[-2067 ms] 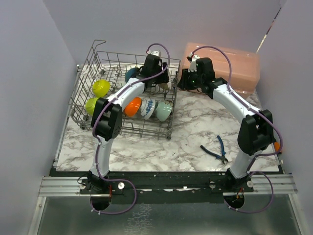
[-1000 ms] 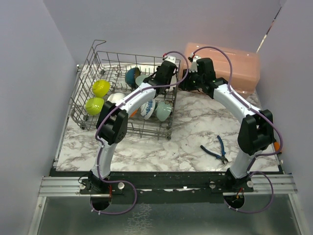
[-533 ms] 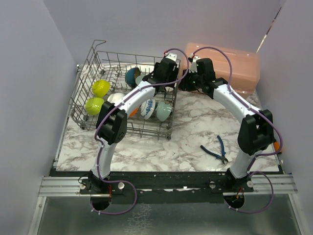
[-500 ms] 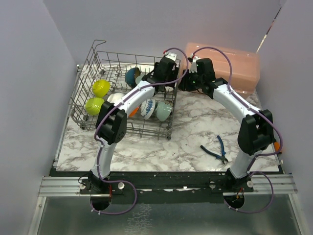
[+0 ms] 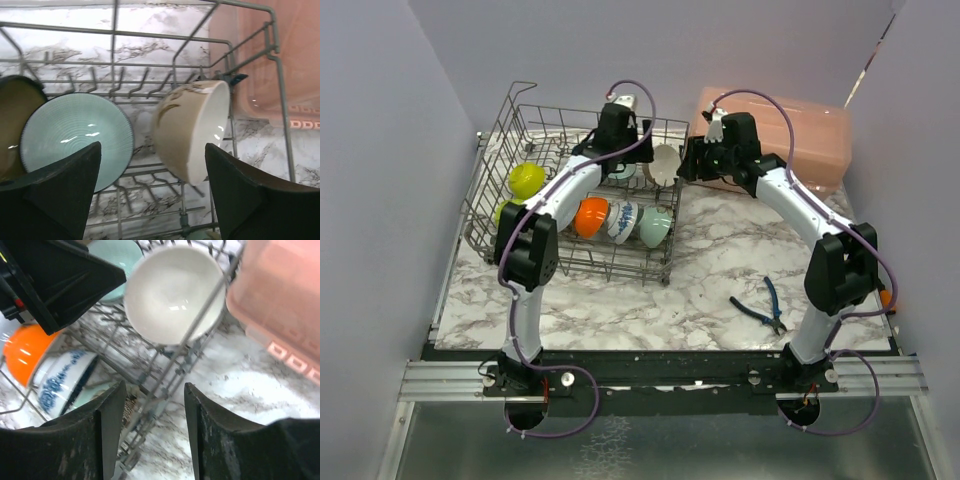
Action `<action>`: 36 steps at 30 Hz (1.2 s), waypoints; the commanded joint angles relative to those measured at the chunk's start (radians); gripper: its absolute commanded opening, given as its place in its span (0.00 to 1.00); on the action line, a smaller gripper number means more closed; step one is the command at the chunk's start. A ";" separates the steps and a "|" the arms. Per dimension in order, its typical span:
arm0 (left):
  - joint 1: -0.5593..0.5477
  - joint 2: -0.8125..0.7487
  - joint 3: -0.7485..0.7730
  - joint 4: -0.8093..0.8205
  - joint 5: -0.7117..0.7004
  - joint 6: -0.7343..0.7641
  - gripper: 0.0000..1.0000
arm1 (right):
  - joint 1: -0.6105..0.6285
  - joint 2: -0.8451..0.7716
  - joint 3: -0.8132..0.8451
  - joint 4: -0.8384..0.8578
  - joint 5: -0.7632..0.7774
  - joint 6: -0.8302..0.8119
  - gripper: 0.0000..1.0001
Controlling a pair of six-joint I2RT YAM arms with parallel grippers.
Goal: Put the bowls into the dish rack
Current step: Adjust the bowl in the dish rack, then pick up the bowl from the dish rack.
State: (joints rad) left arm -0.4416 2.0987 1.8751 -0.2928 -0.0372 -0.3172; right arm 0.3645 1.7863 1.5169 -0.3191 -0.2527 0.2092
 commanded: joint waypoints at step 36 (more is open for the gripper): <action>0.173 -0.499 -0.558 0.318 0.135 -0.108 0.94 | 0.128 0.563 0.711 -0.223 0.054 -0.002 0.01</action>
State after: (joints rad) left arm -0.2775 1.6367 1.3212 -0.0212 0.0555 -0.4042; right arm 0.4892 2.3600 2.2372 -0.5503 -0.2134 0.2279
